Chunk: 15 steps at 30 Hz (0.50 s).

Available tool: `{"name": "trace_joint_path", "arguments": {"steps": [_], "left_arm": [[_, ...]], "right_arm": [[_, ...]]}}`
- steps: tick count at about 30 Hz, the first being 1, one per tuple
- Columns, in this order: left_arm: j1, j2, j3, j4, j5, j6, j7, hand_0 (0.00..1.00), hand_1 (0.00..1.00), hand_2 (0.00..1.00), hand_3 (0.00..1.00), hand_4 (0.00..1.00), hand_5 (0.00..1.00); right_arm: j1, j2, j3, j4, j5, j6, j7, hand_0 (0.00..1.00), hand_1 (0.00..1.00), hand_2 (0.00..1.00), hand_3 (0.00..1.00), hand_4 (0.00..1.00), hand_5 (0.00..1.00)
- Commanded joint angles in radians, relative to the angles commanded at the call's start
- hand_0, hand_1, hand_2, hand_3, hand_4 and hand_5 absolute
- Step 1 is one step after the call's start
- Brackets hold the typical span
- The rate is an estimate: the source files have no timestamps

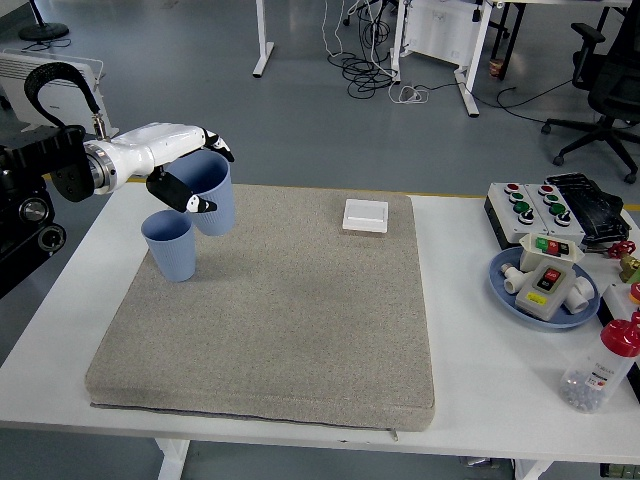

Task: Push cup pick cup insert cup

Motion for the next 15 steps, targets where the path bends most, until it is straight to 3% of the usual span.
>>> {"name": "trace_joint_path", "arguments": {"steps": [7,15], "left_arm": [[-0.042,-0.022,0.028,0.153,0.028,0.016,-0.024,0.498,0.503,0.485,0.48,0.363,0.002],[-0.06,-0.035,0.078,0.225,0.017,0.019,-0.038,0.504,0.511,0.492,0.481,0.354,0.002]], "right_arm": [[0.007,-0.001,0.001,0.0,-0.001,0.001,0.0,0.725,0.649,0.644,0.575,0.121,0.465],[0.009,-0.001,-0.001,0.0,0.003,0.0,0.0,0.725,0.65,0.644,0.575,0.121,0.465]]}}
